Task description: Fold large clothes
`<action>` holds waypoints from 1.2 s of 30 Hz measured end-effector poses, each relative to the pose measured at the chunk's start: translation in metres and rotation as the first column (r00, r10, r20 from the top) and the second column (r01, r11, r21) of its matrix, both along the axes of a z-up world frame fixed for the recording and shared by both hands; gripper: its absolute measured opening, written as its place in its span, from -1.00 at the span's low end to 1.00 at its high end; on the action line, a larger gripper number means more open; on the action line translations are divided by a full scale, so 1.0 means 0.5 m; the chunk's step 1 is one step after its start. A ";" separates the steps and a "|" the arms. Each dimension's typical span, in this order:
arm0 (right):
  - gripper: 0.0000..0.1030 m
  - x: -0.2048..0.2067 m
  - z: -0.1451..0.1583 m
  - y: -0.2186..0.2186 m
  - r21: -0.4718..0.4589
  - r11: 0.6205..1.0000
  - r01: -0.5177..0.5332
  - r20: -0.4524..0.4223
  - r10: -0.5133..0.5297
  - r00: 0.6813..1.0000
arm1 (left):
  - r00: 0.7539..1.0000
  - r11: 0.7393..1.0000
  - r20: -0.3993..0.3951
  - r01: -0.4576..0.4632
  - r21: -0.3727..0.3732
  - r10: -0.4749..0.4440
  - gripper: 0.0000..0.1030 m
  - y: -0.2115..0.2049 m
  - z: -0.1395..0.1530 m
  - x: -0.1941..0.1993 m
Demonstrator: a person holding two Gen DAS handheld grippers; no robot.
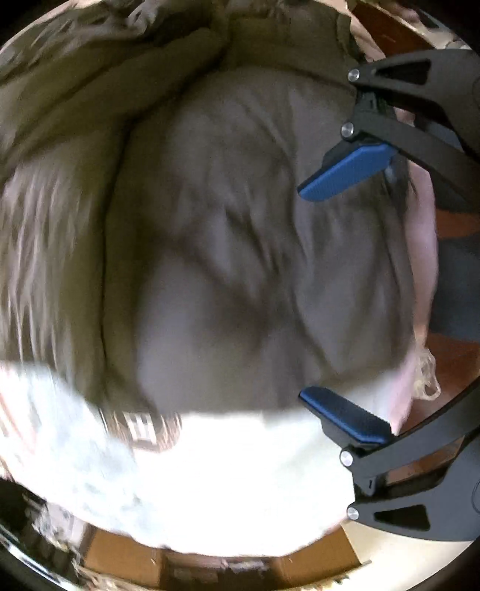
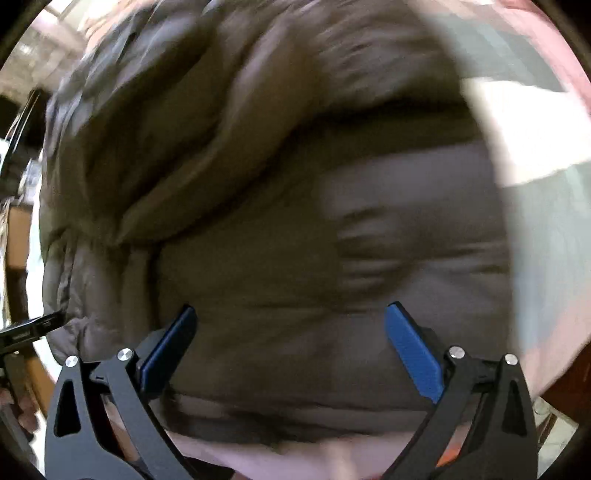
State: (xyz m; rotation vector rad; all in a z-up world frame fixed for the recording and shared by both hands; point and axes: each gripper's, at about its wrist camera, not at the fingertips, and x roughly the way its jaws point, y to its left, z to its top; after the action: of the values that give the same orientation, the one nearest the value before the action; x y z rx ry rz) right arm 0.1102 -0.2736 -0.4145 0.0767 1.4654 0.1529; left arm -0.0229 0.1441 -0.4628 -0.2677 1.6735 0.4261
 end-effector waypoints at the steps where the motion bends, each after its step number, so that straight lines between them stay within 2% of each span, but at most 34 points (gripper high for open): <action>1: 0.97 0.003 0.005 -0.051 -0.022 0.998 0.055 0.006 -0.055 0.998 | 0.999 1.000 -0.022 -0.029 0.007 0.029 0.96 0.035 -0.002 -0.019; 3: 0.97 0.006 -0.007 -0.130 -0.055 0.989 0.137 -0.028 -0.138 0.990 | 0.993 0.994 -0.050 -0.109 -0.020 0.108 0.96 0.088 -0.013 -0.048; 4: 0.97 0.004 -0.020 -0.167 -0.066 0.982 0.174 -0.056 -0.178 0.982 | 0.981 0.978 -0.061 -0.191 -0.082 0.186 0.96 0.123 -0.025 -0.067; 5: 0.97 0.002 -0.031 -0.191 -0.057 0.979 0.197 -0.080 -0.201 0.976 | 0.972 0.964 -0.064 -0.235 -0.126 0.228 0.96 0.140 -0.034 -0.078; 7: 0.97 -0.006 -0.075 -0.231 -0.020 0.971 0.239 -0.183 -0.238 0.954 | 0.947 0.912 -0.090 -0.320 -0.258 0.307 0.96 0.165 -0.068 -0.097; 9: 0.97 -0.016 -0.117 -0.248 0.051 0.957 0.287 -0.272 -0.263 0.926 | 0.936 0.867 -0.144 -0.350 -0.354 0.320 0.96 0.163 -0.105 -0.103; 10: 0.97 -0.022 -0.137 -0.251 0.084 0.945 0.315 -0.309 -0.276 0.910 | 0.936 0.858 -0.156 -0.352 -0.375 0.316 0.96 0.159 -0.115 -0.105; 12: 0.97 -0.025 -0.155 -0.245 0.109 0.939 0.326 -0.324 -0.276 0.905 | 0.947 0.853 -0.165 -0.319 -0.413 0.275 0.96 0.135 -0.130 -0.099; 15: 0.97 -0.027 -0.161 -0.219 0.142 0.940 0.311 -0.323 -0.253 0.912 | 0.969 0.883 -0.134 -0.246 -0.400 0.209 0.91 0.110 -0.125 -0.082; 16: 0.97 -0.049 -0.172 -0.208 0.152 0.942 0.298 -0.335 -0.235 0.913 | 0.973 0.884 -0.119 -0.230 -0.406 0.199 0.58 0.095 -0.112 -0.073; 17: 0.79 -0.049 -0.173 -0.197 0.157 0.949 0.274 -0.341 -0.208 0.917 | 0.977 0.885 -0.103 -0.214 -0.413 0.188 0.36 0.093 -0.103 -0.062; 18: 0.28 -0.049 -0.169 -0.192 0.170 0.951 0.260 -0.337 -0.192 0.922 | 0.978 0.880 -0.088 -0.207 -0.427 0.187 -0.04 0.095 -0.099 -0.058; 19: -0.07 -0.045 -0.164 -0.195 0.253 0.923 0.290 -0.348 -0.193 0.918 | 0.978 0.865 -0.068 -0.208 -0.457 0.199 -0.43 0.100 -0.086 -0.046; 20: -0.54 -0.036 -0.161 -0.198 0.321 0.881 0.347 -0.371 -0.220 0.902 | 0.974 0.840 -0.047 -0.215 -0.498 0.221 -0.55 0.109 -0.072 -0.033; 21: -0.67 -0.035 -0.157 -0.202 0.353 0.855 0.381 -0.380 -0.241 0.893 | 0.970 0.816 -0.027 -0.218 -0.536 0.242 -0.69 0.118 -0.059 -0.025; 22: -0.70 -0.036 -0.151 -0.202 0.379 0.837 0.395 -0.379 -0.250 0.891 | 0.967 0.800 -0.010 -0.217 -0.559 0.255 -0.74 0.125 -0.049 -0.022; 23: -0.72 -0.030 -0.140 -0.201 0.439 0.795 0.418 -0.371 -0.264 0.891 | 0.959 0.772 0.015 -0.218 -0.597 0.282 -0.75 0.136 -0.031 -0.013; 25: -0.74 -0.040 -0.112 -0.207 0.582 0.686 0.436 -0.337 -0.284 0.898 | 0.938 0.720 0.065 -0.216 -0.659 0.341 -0.76 0.158 0.005 -0.001; 26: -0.75 -0.010 -0.083 -0.194 0.626 0.656 0.421 -0.312 -0.284 0.907 | 0.925 0.699 0.098 -0.204 -0.685 0.367 -0.76 0.170 0.030 0.015; 28: -0.75 0.050 -0.014 -0.184 0.724 0.582 0.370 -0.242 -0.288 0.927 | 0.894 0.677 0.182 -0.164 -0.717 0.409 -0.76 0.206 0.091 0.062; 30: -0.75 0.104 0.055 -0.181 0.786 0.540 0.303 -0.163 -0.291 0.943 | 0.836 0.659 0.281 -0.122 -0.742 0.472 -0.76 0.259 0.168 0.117; 31: -0.75 0.120 0.077 -0.183 0.803 0.527 0.280 -0.136 -0.295 0.946 | 0.813 0.649 0.306 -0.111 -0.753 0.495 -0.76 0.265 0.193 0.133; 32: -0.75 0.167 0.105 -0.183 0.829 0.498 0.255 -0.104 -0.311 0.945 | 0.788 0.638 0.333 -0.096 -0.764 0.518 -0.76 0.282 0.219 0.155; 33: -0.75 0.193 0.110 -0.190 0.843 0.477 0.247 -0.095 -0.320 0.943 | 0.773 0.632 0.348 -0.087 -0.770 0.530 -0.76 0.279 0.234 0.170; 34: -0.75 0.241 0.117 -0.188 0.867 0.439 0.238 -0.085 -0.340 0.936 | 0.749 0.616 0.364 -0.076 -0.784 0.554 -0.76 0.297 0.251 0.199; 35: -0.75 0.247 0.115 -0.185 0.882 0.405 0.242 -0.088 -0.362 0.928 | 0.731 0.600 0.370 -0.068 -0.797 0.574 -0.76 0.299 0.260 0.221; 36: -0.75 0.287 0.110 -0.183 0.899 0.359 0.253 -0.103 -0.388 0.916 | 0.711 0.584 0.372 -0.066 -0.809 0.596 -0.75 0.298 0.264 0.241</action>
State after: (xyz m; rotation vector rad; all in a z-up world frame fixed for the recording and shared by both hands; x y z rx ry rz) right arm 0.2536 -0.3651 -0.3596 1.2471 1.0424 0.6152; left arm 0.0977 0.2929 -0.3308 -1.2727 1.0188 -0.1250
